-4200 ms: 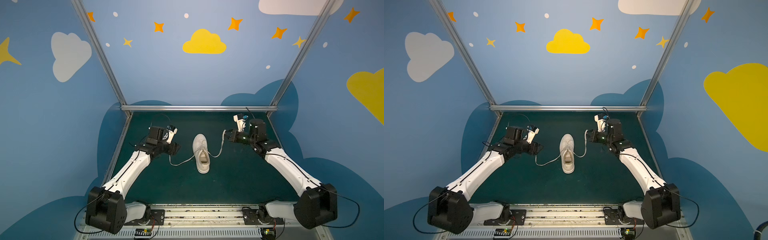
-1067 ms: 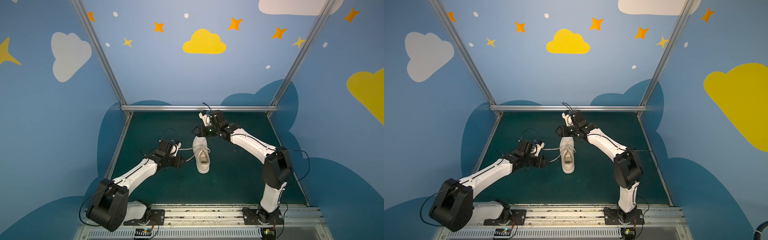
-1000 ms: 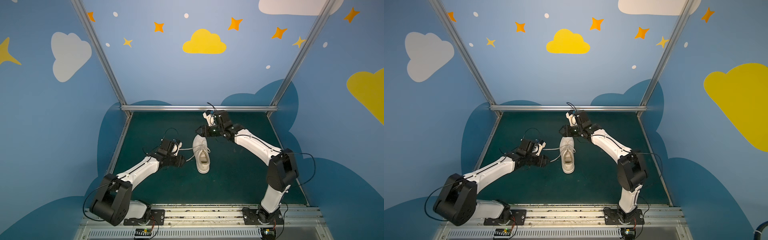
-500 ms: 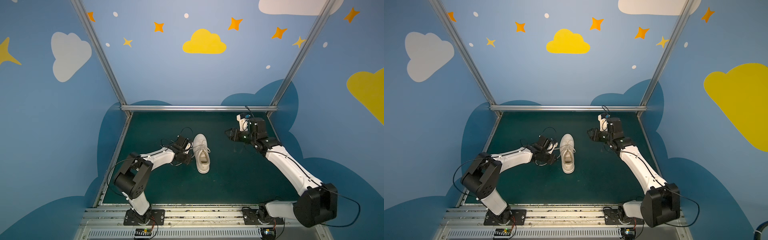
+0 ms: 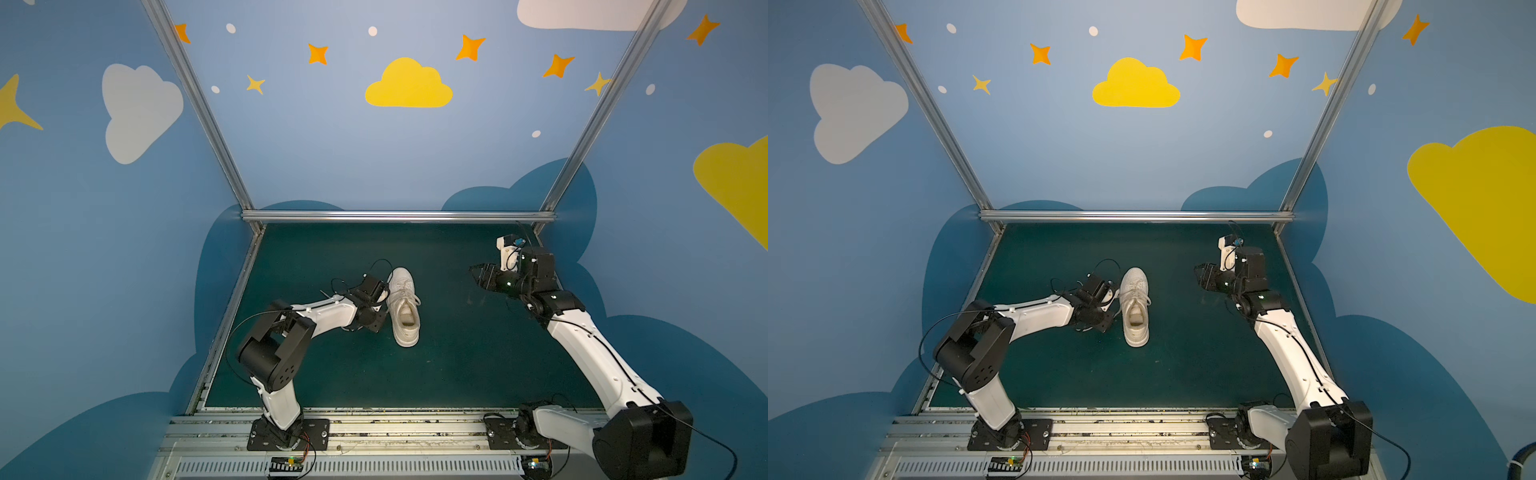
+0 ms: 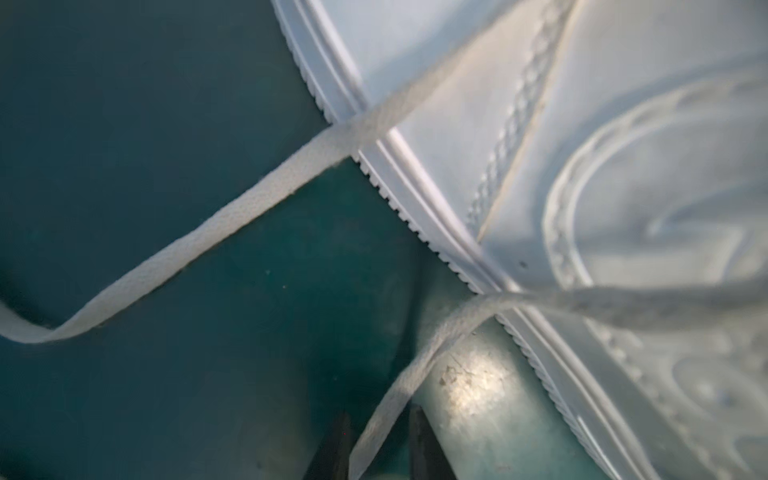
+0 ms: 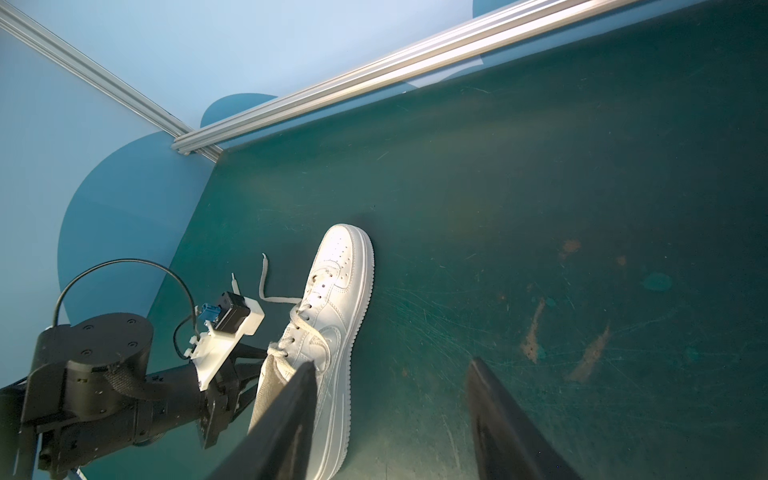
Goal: Tie the shoes
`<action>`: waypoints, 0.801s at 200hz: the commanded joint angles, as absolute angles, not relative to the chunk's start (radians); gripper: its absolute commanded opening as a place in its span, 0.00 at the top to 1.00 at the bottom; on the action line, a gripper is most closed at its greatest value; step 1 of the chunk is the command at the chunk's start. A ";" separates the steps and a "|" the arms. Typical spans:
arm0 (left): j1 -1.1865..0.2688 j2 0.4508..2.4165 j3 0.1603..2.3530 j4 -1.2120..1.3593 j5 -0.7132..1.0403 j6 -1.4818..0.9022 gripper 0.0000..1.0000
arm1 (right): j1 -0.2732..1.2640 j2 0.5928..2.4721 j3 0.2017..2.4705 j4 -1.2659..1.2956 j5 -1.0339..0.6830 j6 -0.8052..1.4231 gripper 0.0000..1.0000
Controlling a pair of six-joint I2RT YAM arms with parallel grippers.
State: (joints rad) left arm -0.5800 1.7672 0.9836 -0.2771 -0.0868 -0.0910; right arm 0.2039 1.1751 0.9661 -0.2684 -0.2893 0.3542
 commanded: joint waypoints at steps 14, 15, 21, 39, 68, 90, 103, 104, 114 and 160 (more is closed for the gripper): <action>-0.589 1.807 0.979 -0.303 -0.109 -0.099 0.80 | 0.190 1.147 0.971 -0.284 -0.305 0.338 0.42; -0.589 1.808 0.979 -0.303 -0.109 -0.100 0.81 | 0.189 1.147 0.971 -0.284 -0.305 0.338 0.42; -0.589 1.809 0.981 -0.305 -0.107 -0.102 0.82 | 0.188 1.145 0.971 -0.286 -0.305 0.336 0.42; -0.590 1.808 0.980 -0.304 -0.101 -0.107 0.88 | 0.184 1.136 0.964 -0.286 -0.304 0.336 0.42; -0.600 1.809 0.968 -0.299 -0.126 -0.127 0.93 | 0.179 1.121 0.946 -0.278 -0.303 0.345 0.42; -0.601 1.790 0.969 -0.303 -0.111 -0.143 0.96 | 0.178 1.114 0.936 -0.274 -0.304 0.347 0.42; -0.601 1.762 0.974 -0.305 -0.102 -0.154 0.97 | 0.177 1.112 0.933 -0.274 -0.302 0.343 0.42; -0.601 1.760 0.975 -0.305 -0.102 -0.155 0.97 | 0.176 1.112 0.934 -0.275 -0.302 0.343 0.42; -0.601 1.735 0.985 -0.313 -0.100 -0.163 0.97 | 0.176 1.112 0.933 -0.275 -0.304 0.344 0.42; -0.600 1.656 1.073 -0.366 -0.071 -0.183 0.97 | 0.175 1.116 0.919 -0.260 -0.314 0.352 0.42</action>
